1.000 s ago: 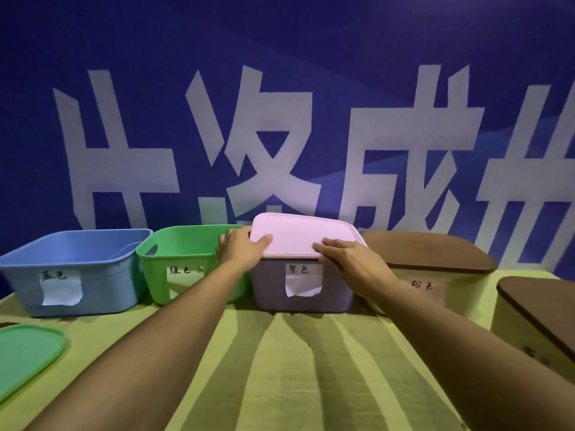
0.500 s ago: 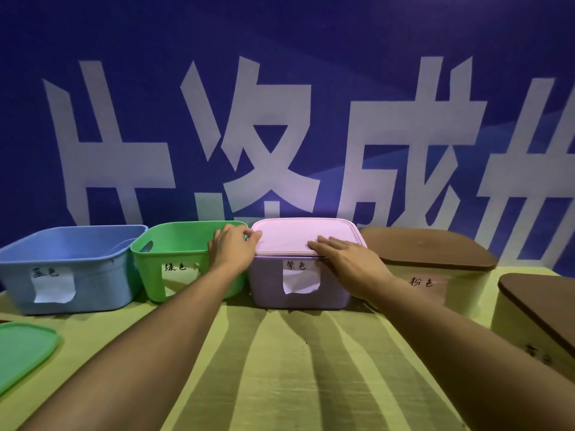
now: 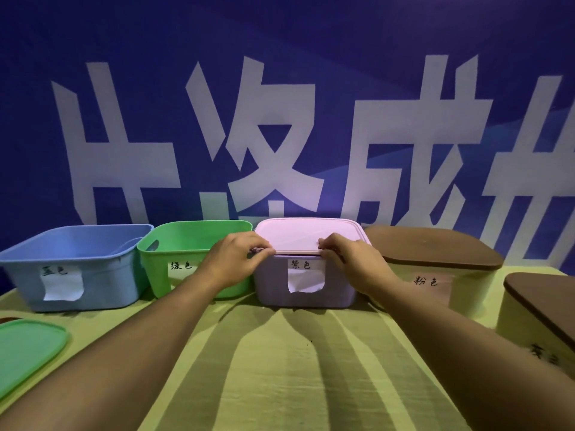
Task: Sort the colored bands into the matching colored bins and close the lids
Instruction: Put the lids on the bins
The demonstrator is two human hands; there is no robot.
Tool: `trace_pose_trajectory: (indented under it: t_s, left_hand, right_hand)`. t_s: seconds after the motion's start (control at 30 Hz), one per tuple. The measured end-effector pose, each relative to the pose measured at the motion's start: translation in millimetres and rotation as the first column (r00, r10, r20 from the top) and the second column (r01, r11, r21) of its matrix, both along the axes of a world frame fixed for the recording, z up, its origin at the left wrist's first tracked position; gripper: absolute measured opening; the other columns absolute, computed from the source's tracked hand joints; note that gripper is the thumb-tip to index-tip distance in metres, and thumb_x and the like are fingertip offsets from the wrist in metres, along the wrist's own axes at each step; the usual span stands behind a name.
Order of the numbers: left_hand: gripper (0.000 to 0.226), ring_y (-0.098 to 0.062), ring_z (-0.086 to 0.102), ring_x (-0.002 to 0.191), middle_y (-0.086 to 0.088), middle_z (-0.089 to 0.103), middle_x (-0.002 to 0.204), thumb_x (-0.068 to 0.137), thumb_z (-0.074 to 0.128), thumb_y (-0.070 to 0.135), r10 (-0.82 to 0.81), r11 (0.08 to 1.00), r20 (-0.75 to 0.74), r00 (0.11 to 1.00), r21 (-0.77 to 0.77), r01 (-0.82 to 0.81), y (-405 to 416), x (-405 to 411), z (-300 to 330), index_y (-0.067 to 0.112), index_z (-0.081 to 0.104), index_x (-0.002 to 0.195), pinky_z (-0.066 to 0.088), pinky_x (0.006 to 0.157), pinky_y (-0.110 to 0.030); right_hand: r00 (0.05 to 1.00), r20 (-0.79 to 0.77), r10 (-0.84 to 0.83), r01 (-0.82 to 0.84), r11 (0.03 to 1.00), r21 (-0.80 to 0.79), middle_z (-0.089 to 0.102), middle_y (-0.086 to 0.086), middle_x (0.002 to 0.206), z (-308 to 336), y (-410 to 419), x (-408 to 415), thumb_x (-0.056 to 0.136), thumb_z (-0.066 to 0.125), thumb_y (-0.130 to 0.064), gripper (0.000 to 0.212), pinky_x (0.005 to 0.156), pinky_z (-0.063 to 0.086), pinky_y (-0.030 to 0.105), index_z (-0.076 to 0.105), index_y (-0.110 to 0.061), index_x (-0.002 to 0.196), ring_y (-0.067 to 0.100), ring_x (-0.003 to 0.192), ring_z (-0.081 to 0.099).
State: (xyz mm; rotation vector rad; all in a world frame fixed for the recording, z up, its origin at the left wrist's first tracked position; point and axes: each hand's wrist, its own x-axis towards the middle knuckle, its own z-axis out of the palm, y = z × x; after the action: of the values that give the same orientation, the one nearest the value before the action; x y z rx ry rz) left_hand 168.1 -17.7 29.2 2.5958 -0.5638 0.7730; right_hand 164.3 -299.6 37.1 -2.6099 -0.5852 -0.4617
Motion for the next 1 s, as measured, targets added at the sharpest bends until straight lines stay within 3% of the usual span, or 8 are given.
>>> trace_pose_trajectory:
  t_s: [0.07, 0.23, 0.3, 0.47, 0.6, 0.77, 0.9, 1.0]
  left_hand:
    - [0.027, -0.011, 0.066, 0.093, 0.009, 0.074, 0.105, 0.096, 0.064, 0.042, 0.005, 0.999, 0.038, 0.999, 0.054, -0.007, -1, -3, 0, 0.023, 0.076, 0.110, 0.058, 0.082, -0.041]
    - [0.030, -0.012, 0.066, 0.088, 0.007, 0.074, 0.101, 0.096, 0.059, 0.044, 0.005, 0.999, 0.089, 0.996, 0.037, -0.008, 0, -8, 2, 0.021, 0.075, 0.107, 0.058, 0.077, -0.041]
    - [0.028, -0.011, 0.067, 0.090, 0.007, 0.074, 0.104, 0.096, 0.061, 0.042, 0.001, 0.998, 0.078, 0.997, 0.059, -0.005, 2, -9, 0, 0.022, 0.074, 0.109, 0.059, 0.079, -0.040]
    - [0.030, -0.009, 0.067, 0.097, 0.009, 0.072, 0.114, 0.096, 0.066, 0.041, 0.021, 0.996, 0.060, 0.998, 0.084, -0.026, 3, -8, -10, 0.024, 0.071, 0.120, 0.060, 0.085, -0.038]
    - [0.031, -0.017, 0.069, 0.103, 0.004, 0.073, 0.120, 0.096, 0.069, 0.031, 0.024, 0.994, 0.094, 0.995, 0.100, -0.034, 4, -6, -14, 0.020, 0.071, 0.126, 0.059, 0.089, -0.041]
    - [0.024, -0.025, 0.072, 0.094, -0.003, 0.075, 0.111, 0.097, 0.069, 0.027, 0.008, 0.994, 0.180, 0.984, 0.107, -0.028, 4, -5, -24, 0.014, 0.073, 0.116, 0.062, 0.075, -0.045]
    - [0.033, -0.014, 0.064, 0.088, 0.006, 0.069, 0.099, 0.097, 0.059, 0.049, -0.015, 0.991, 0.116, 0.993, 0.135, -0.001, 5, -7, -11, 0.020, 0.072, 0.105, 0.057, 0.072, -0.038]
    - [0.046, -0.013, 0.061, 0.085, 0.005, 0.066, 0.092, 0.100, 0.047, 0.057, 0.080, 0.997, -0.075, 0.994, 0.001, -0.080, -16, 4, 14, 0.020, 0.071, 0.090, 0.052, 0.073, -0.035]
  right_hand:
    - [1.000, 0.010, -0.013, 0.013, 1.000, 0.023, 0.067, -0.005, 0.130, -4, 1, 0, 0.106, 0.048, -0.041, 0.026, 0.088, 0.059, 0.038, 0.060, -0.028, 0.126, 0.017, 0.109, 0.062]
    - [0.999, 0.036, 0.021, -0.023, 0.998, 0.051, 0.067, -0.007, 0.130, -5, 1, -2, 0.106, 0.048, -0.041, 0.024, 0.082, 0.056, 0.028, 0.060, -0.029, 0.124, 0.016, 0.110, 0.063]
    - [0.999, 0.024, 0.042, -0.043, 0.998, 0.037, 0.067, -0.006, 0.131, -6, 1, -3, 0.106, 0.049, -0.040, 0.023, 0.085, 0.057, 0.036, 0.060, -0.029, 0.123, 0.018, 0.112, 0.064]
    - [0.999, -0.022, 0.046, -0.047, 0.997, -0.066, 0.062, -0.003, 0.140, -5, 3, -3, 0.108, 0.042, -0.044, 0.029, 0.095, 0.056, 0.037, 0.053, -0.030, 0.131, 0.019, 0.119, 0.060]
    - [0.999, -0.018, 0.048, -0.051, 0.974, -0.222, 0.045, -0.008, 0.158, -2, -1, -5, 0.109, 0.040, -0.042, 0.044, 0.118, 0.035, 0.039, 0.042, -0.034, 0.152, 0.020, 0.143, 0.044]
    - [0.996, 0.073, 0.050, -0.027, 0.958, -0.286, 0.046, -0.008, 0.158, -1, 4, -11, 0.108, 0.047, -0.028, 0.046, 0.115, 0.040, 0.038, 0.042, -0.033, 0.154, 0.021, 0.141, 0.048]
    - [0.997, 0.041, 0.059, -0.044, 0.955, -0.294, 0.045, -0.008, 0.158, 5, 0, -13, 0.110, 0.045, -0.026, 0.045, 0.115, 0.040, 0.038, 0.042, -0.034, 0.154, 0.020, 0.143, 0.045]
    - [0.998, 0.024, 0.059, -0.050, 0.961, -0.271, 0.048, -0.008, 0.156, 7, -1, -14, 0.110, 0.044, -0.028, 0.044, 0.113, 0.041, 0.038, 0.043, -0.033, 0.153, 0.020, 0.141, 0.046]
